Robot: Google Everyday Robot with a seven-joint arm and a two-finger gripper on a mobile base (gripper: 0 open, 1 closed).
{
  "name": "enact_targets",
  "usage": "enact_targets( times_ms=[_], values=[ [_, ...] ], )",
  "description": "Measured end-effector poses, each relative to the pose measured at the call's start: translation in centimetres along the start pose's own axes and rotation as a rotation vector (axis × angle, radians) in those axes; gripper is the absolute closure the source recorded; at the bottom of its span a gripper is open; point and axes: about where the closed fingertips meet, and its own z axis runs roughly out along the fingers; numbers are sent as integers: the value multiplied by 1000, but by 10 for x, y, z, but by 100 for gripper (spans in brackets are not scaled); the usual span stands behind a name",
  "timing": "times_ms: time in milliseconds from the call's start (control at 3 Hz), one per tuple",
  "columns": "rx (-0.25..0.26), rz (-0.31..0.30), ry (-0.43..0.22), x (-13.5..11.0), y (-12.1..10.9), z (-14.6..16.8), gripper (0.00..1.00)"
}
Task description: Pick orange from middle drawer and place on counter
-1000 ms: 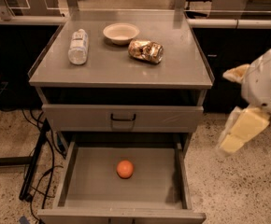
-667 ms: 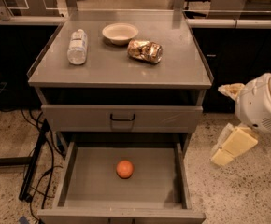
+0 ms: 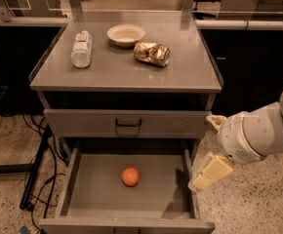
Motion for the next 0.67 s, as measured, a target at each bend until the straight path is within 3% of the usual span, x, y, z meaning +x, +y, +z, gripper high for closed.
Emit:
enact_targets(
  times_ms=[333,667],
  values=[
    [0,0,0,0,0,0,0],
    [-32,-22,8,4,4,45,0]
  ],
)
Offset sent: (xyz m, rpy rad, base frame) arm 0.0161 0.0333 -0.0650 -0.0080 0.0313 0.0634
